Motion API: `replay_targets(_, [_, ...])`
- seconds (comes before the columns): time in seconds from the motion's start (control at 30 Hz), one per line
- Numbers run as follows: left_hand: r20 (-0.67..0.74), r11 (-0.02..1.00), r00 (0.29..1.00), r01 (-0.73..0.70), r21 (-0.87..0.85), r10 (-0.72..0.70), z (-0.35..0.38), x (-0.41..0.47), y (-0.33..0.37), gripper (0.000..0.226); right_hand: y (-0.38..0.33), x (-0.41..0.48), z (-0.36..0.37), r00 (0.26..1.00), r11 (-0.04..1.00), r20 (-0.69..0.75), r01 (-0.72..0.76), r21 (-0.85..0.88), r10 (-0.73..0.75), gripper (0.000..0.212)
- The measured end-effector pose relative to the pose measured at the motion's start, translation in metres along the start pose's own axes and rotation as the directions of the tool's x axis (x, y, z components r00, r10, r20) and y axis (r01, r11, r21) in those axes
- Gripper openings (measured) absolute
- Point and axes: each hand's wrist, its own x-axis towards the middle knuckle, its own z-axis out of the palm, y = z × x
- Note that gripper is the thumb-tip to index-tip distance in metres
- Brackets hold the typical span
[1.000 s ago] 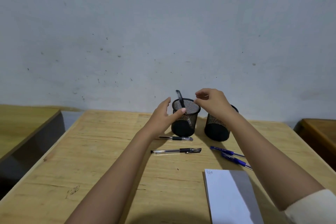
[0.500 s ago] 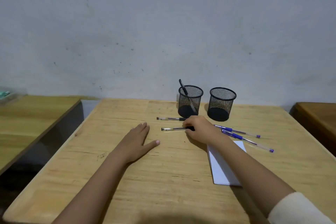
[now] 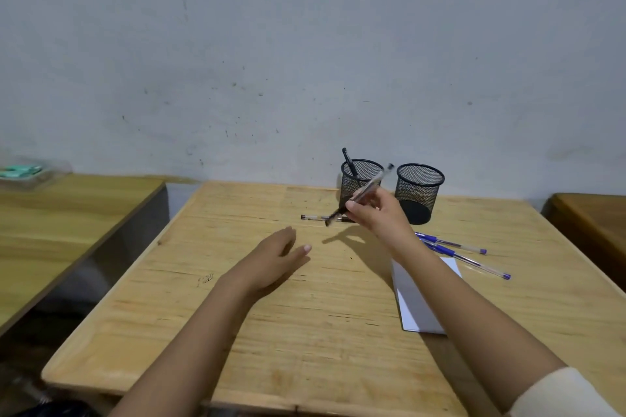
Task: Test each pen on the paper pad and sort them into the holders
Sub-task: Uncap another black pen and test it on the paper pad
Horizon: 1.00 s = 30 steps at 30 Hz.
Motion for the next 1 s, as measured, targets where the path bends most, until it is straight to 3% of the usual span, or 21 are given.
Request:
replay_targets(0.07, [-0.068,0.919,0.998,-0.011,-0.395,-0.017,0.006,-0.004,0.018,0.038,0.0,-0.007,0.002,0.999,0.983,0.024,-0.047,0.176,0.043,0.015])
replay_targets(0.1, [-0.133,0.888,0.991,-0.073,-0.454,0.013,0.006,-0.003,0.027,0.031,0.001,-0.01,0.003,0.999,0.97,0.03,-0.052,0.236,0.046,0.017])
replay_targets(0.17, [-0.27,0.904,0.956,-0.216,-0.368,0.119,0.005,0.001,0.039,0.014,0.002,-0.017,0.005,0.999,0.946,0.021,-0.043,0.321,0.039,0.022])
replay_targets(0.33, [-0.382,0.78,0.918,-0.314,-0.541,0.104,0.005,0.003,0.051,0.007,-0.005,-0.032,0.002,1.0,0.923,0.026,0.003,0.386,-0.014,0.021])
replay_targets(0.57, [-0.402,0.637,0.909,-0.377,-0.673,0.112,0.01,-0.003,0.067,0.014,-0.016,-0.043,-0.005,0.999,0.945,0.039,0.023,0.325,-0.037,0.018])
replay_targets(1.0, [-0.369,0.652,0.909,-0.401,-0.643,0.195,0.015,-0.008,0.078,0.009,-0.019,-0.05,-0.02,0.999,0.96,0.04,0.023,0.278,-0.035,0.018])
